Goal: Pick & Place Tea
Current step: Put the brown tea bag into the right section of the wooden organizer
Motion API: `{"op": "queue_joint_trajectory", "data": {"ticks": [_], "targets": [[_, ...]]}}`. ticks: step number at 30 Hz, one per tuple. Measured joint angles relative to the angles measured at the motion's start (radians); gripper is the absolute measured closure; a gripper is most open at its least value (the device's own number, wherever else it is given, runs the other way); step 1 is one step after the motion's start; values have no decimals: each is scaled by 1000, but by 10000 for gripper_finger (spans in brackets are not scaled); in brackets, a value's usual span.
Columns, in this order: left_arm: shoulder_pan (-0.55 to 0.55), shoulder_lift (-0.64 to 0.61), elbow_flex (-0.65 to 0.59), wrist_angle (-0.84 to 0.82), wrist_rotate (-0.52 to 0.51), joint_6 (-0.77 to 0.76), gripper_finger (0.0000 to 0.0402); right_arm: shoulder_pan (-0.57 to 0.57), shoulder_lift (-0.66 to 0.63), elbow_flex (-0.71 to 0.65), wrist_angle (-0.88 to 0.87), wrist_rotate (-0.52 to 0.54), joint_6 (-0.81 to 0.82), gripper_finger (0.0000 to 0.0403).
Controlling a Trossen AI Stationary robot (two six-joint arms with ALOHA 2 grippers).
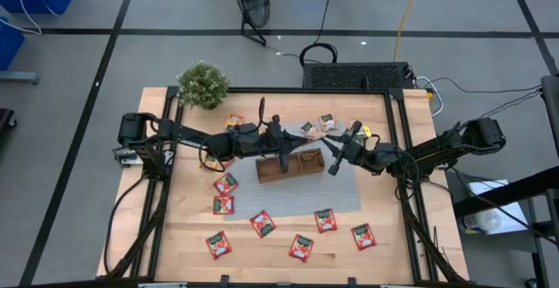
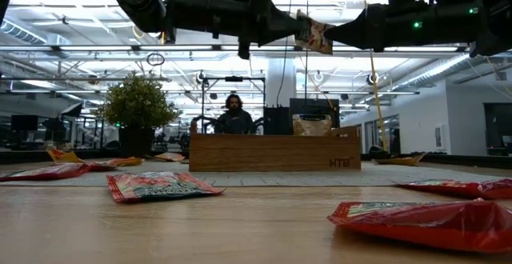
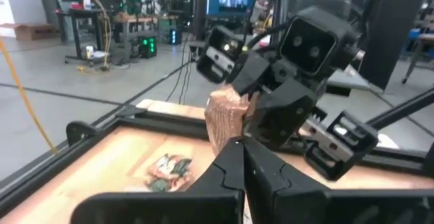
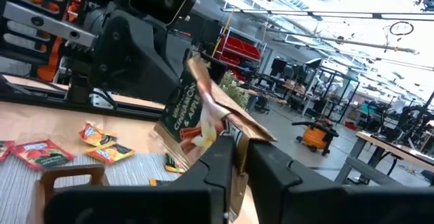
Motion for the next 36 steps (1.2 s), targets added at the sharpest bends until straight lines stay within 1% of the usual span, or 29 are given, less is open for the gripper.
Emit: {"op": "queue_joint_trajectory", "data": {"ticks": [3, 7, 10, 12, 14, 17, 19, 21, 22, 25, 28, 30, 34, 36], "targets": [[0, -43, 0, -97, -45, 10, 399, 0, 0, 0, -2, 0, 0, 356], [-16, -144, 5, -339, -163, 25, 400, -1, 0, 0, -14, 3, 0, 349], [-27, -215, 55, -621, -196, -12, 400, -1, 0, 0, -28, 4, 14, 347], [-37, -228, 127, -799, -208, -57, 400, -1, -1, 1, -52, -4, 53, 347], [-46, -222, 201, -997, -210, -93, 400, -8, -1, 20, -128, -68, 76, 344], [-69, -162, 323, -1170, -209, -122, 401, -24, -1, 89, -312, -238, 154, 328], [-90, -114, 384, -1272, -185, -123, 401, -33, 3, 147, -444, -341, 189, 309], [-112, -64, 433, -1294, -155, -102, 401, -41, 4, 184, -532, -390, 209, 285], [-124, -44, 448, -1315, -151, -85, 401, -42, 4, 190, -544, -396, 211, 274], [-154, 14, 495, -1309, -148, -57, 401, -50, 4, 184, -543, -394, 211, 244], [-178, 46, 529, -1313, -148, -53, 401, -62, 5, 172, -547, -397, 232, 221], [-189, 53, 542, -1318, -148, -52, 401, -68, 10, 171, -536, -431, 265, 209], [-198, 53, 551, -1316, -149, -52, 401, -71, 54, 171, -472, -547, 315, 194], [-198, 53, 551, -1318, -149, -52, 401, -71, 75, 172, -448, -552, 319, 191]]}}
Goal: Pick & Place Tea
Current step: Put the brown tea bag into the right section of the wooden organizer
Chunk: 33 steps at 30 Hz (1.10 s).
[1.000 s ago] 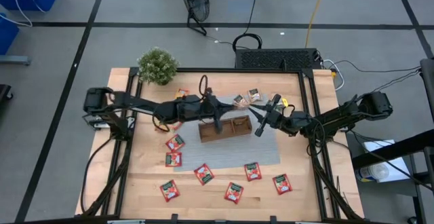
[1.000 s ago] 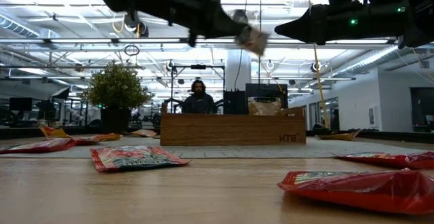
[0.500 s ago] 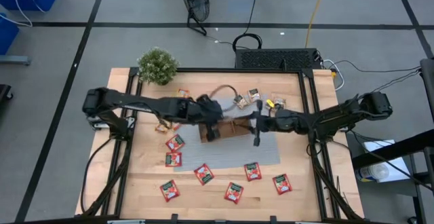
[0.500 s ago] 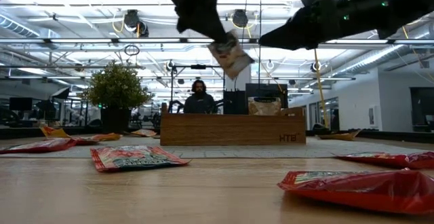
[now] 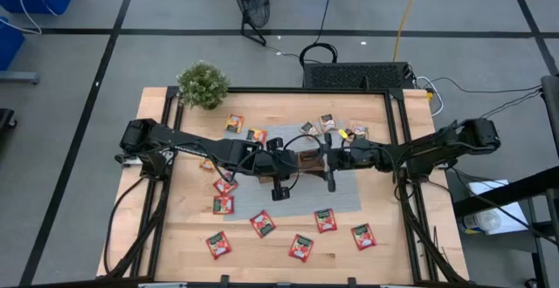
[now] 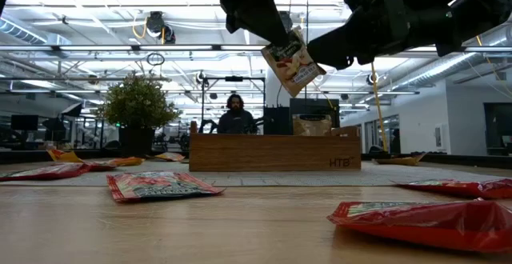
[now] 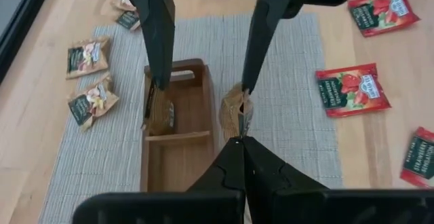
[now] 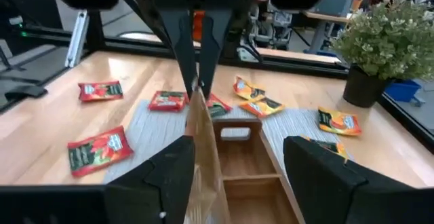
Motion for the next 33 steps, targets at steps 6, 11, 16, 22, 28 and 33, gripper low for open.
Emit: {"op": "queue_joint_trajectory", "data": {"ticks": [6, 11, 16, 22, 28, 33], "targets": [[5, 0, -1, -12, -1, 0, 401, 0, 29, 20, 5, -2, 15, 196], [8, 0, -1, 3, -1, 0, 401, 3, 29, 22, 12, -51, 30, 197], [8, 0, -1, 2, -1, 0, 401, 5, 29, 22, 16, -52, 42, 197], [9, 0, -1, 3, 0, 0, 401, 4, 39, 22, 35, -100, 51, 207], [12, 0, -1, 5, 0, -1, 401, 4, 95, 37, 84, -102, 58, 229], [12, 0, -2, 4, 0, -1, 401, 4, 143, 72, 87, -102, 48, 246]]}}
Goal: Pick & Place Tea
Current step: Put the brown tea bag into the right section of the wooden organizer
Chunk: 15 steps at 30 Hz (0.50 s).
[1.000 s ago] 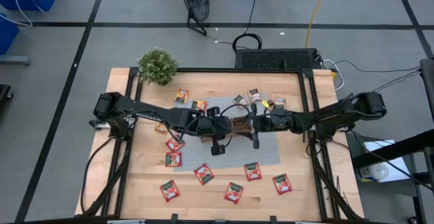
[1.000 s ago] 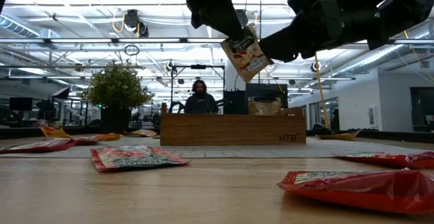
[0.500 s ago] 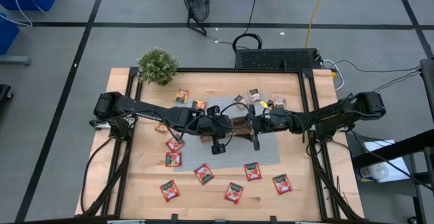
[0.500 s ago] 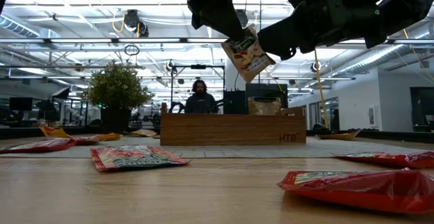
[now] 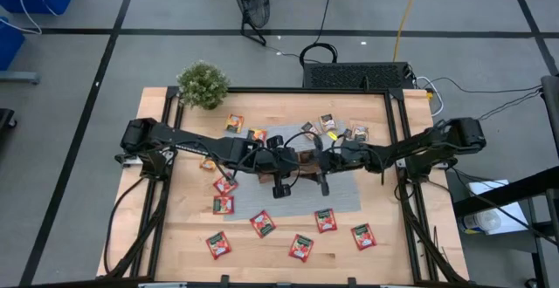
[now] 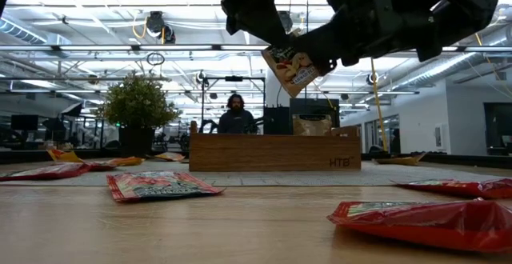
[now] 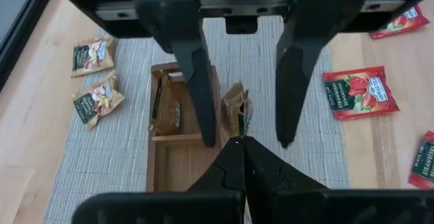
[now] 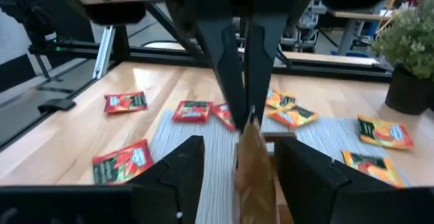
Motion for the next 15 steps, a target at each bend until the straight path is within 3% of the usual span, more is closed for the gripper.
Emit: {"op": "queue_joint_trajectory", "data": {"ticks": [15], "targets": [[-2, 0, 0, -40, 2, -22, 401, 0, 6, 11, -4, 2, -30, 363]]}}
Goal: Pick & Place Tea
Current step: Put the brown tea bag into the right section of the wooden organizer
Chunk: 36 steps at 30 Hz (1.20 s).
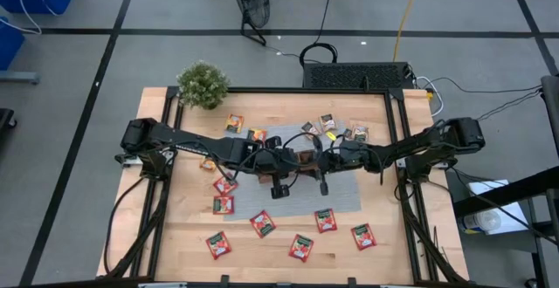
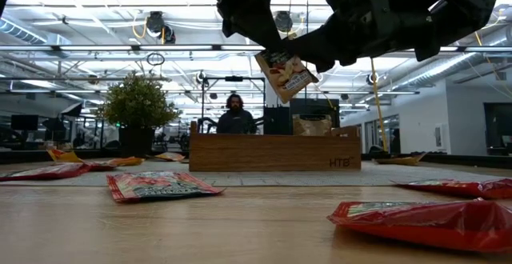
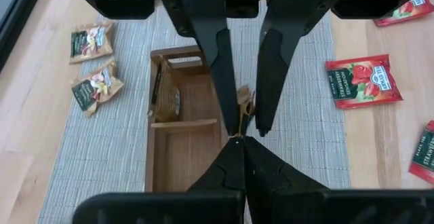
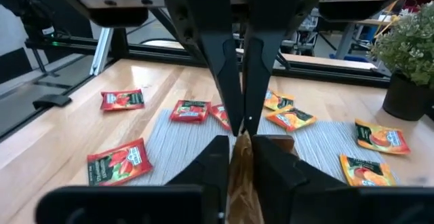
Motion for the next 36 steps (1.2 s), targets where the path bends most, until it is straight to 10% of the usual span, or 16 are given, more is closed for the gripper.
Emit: {"op": "queue_joint_trajectory", "data": {"ticks": [15, 21, 28, 36], "targets": [[-28, -67, -1, -33, 12, -49, 364, -2, -19, -25, -87, 225, -127, 402], [-114, -129, 0, -27, -192, -5, 374, -2, -117, -120, -50, 295, -126, 402], [-181, -144, -20, 56, -352, 65, 398, -65, -191, -391, 337, 271, -48, 403], [-167, -140, -20, 122, -354, 107, 367, -130, -183, -476, 457, 11, -15, 403]]}}
